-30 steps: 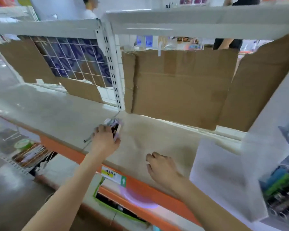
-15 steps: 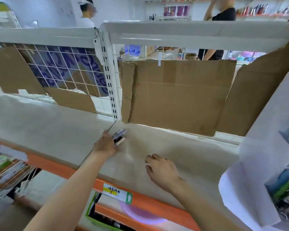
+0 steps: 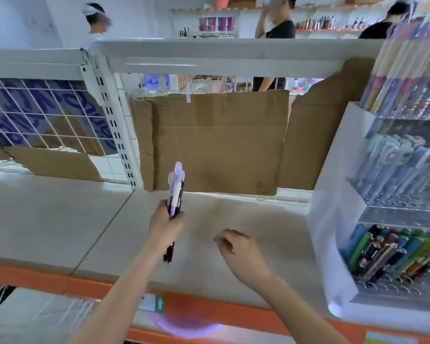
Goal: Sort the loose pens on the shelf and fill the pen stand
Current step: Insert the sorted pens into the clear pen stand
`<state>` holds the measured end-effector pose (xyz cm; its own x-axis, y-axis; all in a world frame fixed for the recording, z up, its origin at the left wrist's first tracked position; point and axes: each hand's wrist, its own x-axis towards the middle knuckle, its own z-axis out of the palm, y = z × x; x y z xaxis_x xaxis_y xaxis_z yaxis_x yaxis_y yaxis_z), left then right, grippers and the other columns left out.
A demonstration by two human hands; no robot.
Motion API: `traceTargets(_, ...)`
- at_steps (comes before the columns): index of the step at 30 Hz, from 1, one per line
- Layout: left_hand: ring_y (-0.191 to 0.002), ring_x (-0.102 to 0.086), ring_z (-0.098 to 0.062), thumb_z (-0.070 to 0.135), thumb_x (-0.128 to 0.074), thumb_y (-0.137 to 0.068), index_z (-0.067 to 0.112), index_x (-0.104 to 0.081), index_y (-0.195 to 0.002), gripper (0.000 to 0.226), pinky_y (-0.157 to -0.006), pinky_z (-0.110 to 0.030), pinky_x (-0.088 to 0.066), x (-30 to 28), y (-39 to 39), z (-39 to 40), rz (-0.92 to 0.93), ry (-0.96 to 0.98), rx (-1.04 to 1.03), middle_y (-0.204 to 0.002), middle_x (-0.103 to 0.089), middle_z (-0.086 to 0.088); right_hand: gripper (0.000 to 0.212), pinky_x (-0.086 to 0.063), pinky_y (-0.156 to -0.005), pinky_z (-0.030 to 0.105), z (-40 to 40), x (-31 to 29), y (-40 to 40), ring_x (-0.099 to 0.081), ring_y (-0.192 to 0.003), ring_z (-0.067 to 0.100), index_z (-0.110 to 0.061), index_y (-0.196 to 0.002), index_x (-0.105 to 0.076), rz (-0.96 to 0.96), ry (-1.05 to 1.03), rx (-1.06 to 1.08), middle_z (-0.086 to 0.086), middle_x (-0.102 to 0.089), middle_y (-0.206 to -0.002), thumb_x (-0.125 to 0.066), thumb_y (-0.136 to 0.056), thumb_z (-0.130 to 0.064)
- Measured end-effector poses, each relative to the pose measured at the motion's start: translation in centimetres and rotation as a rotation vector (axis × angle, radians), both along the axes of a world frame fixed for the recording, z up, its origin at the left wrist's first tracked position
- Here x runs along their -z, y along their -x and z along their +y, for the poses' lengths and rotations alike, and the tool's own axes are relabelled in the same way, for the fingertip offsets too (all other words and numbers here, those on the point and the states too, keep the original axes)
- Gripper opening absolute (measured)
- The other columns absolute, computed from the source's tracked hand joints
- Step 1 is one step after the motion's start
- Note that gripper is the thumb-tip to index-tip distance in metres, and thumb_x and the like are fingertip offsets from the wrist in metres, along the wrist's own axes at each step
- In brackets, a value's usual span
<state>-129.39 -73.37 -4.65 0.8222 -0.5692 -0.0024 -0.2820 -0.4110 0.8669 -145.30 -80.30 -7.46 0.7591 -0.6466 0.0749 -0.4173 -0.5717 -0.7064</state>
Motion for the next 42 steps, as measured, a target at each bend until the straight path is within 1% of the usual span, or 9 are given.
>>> traceTargets(5,-0.046,-0.035,-0.013,0.0,-0.052,-0.085,0.015,-0.042,-0.079,0.019,-0.046,-0.023,-0.03,-3.7,9.5,-4.8,0.334,0.565,0.147,-0.051,-0.041,0.002,0.042,-0.047,-0.074,0.026,0.0,-0.4,3.2,-0.061,-0.085,0.016,-0.007,-0.107,-0.062,-0.609,-1.109,0.444,0.007,-0.065,-0.097,-0.033,-0.101,-0.036)
traceTargets(10,-0.05,-0.043,-0.014,0.015,-0.061,-0.08,0.027,-0.051,-0.084,0.015,-0.052,-0.026,-0.041,-4.6,17.5,-7.5,0.483,0.728,0.256,-0.059,-0.045,0.002,0.048,-0.048,-0.077,0.025,-1.0,-5.2,6.1,-0.069,-0.087,0.011,-0.007,-0.112,-0.067,-1.099,-1.381,0.439,0.006,-0.071,-0.102,-0.031,-0.101,-0.037)
traceTargets(15,-0.074,-0.065,-0.006,0.016,-0.064,-0.087,0.021,-0.059,-0.084,0.007,-0.072,-0.023,-0.05,-4.5,20.9,-8.5,0.442,0.682,0.27,-0.079,-0.067,0.002,0.053,-0.045,-0.079,0.027,-2.1,-7.6,8.1,-0.07,-0.081,0.011,-0.015,-0.079,-0.078,-1.169,-1.28,0.395,0.003,-0.073,-0.091,-0.035,-0.1,-0.04)
traceTargets(18,-0.058,-0.054,-0.007,0.017,-0.062,-0.089,0.016,-0.053,-0.073,0.018,-0.054,-0.018,-0.045,-7.1,20.9,-8.6,0.411,0.664,0.349,-0.061,-0.055,0.003,0.047,-0.045,-0.081,0.024,-2.5,-9.4,10.1,-0.068,-0.087,0.007,-0.017,-0.09,-0.074,-0.981,-1.019,0.372,-0.005,-0.073,-0.093,-0.034,-0.1,-0.039)
traceTargets(23,-0.037,-0.033,-0.011,0.012,-0.064,-0.086,0.016,-0.049,-0.059,0.031,-0.037,-0.018,-0.029,-10.0,21.3,-8.1,0.643,0.514,0.76,-0.051,-0.038,0.0,0.043,-0.045,-0.049,0.026,-4.6,-13.5,15.4,-0.051,-0.052,0.019,-0.005,-0.09,-0.063,-0.756,-0.646,0.258,0.004,-0.054,-0.063,-0.044,-0.095,-0.043)
traceTargets(28,-0.034,-0.03,-0.007,0.013,-0.058,-0.076,0.019,-0.052,-0.054,0.024,-0.035,-0.014,-0.028,-10.1,23.9,-7.9,0.842,0.3,1.092,-0.05,-0.036,0.002,0.009,-0.054,-0.071,0.034,-6.2,-15.9,19.1,-0.063,-0.079,0.028,-0.017,-0.079,-0.074,-0.703,-0.69,0.081,0.006,-0.073,-0.089,-0.066,-0.079,-0.022)
traceTargets(35,-0.043,-0.043,-0.013,0.027,-0.072,-0.066,0.019,-0.064,-0.059,0.013,-0.04,-0.021,-0.036,-8.7,27.0,-9.6,0.814,0.204,1.052,-0.054,-0.05,-0.004,0.021,-0.053,-0.063,0.03,-8.0,-16.0,21.8,-0.061,-0.062,0.019,-0.002,-0.07,-0.064,-0.68,-0.479,0.114,0.009,-0.067,-0.069,-0.057,-0.089,-0.008)
traceTargets(39,-0.042,-0.039,-0.01,0.046,-0.065,-0.072,0.004,-0.054,-0.088,0.046,-0.034,-0.015,-0.028,-7.6,28.7,-9.8,0.829,0.318,0.977,-0.058,-0.049,-0.003,0.02,-0.05,-0.063,0.031,-9.5,-16.4,23.5,-0.062,-0.065,0.017,-0.003,-0.074,-0.067,-0.63,-0.427,0.074,0.009,-0.07,-0.075,-0.058,-0.09,-0.011)
traceTargets(42,-0.037,-0.032,-0.007,0.046,-0.062,-0.075,0.003,-0.046,-0.081,0.046,-0.035,-0.014,-0.023,-7.4,30.2,-10.0,0.799,0.399,0.969,-0.052,-0.043,0.001,0.02,-0.053,-0.071,0.037,-10.6,-16.3,24.6,-0.062,-0.069,0.019,-0.004,-0.076,-0.066,-0.53,-0.433,0.068,0.014,-0.068,-0.077,-0.062,-0.088,-0.019)
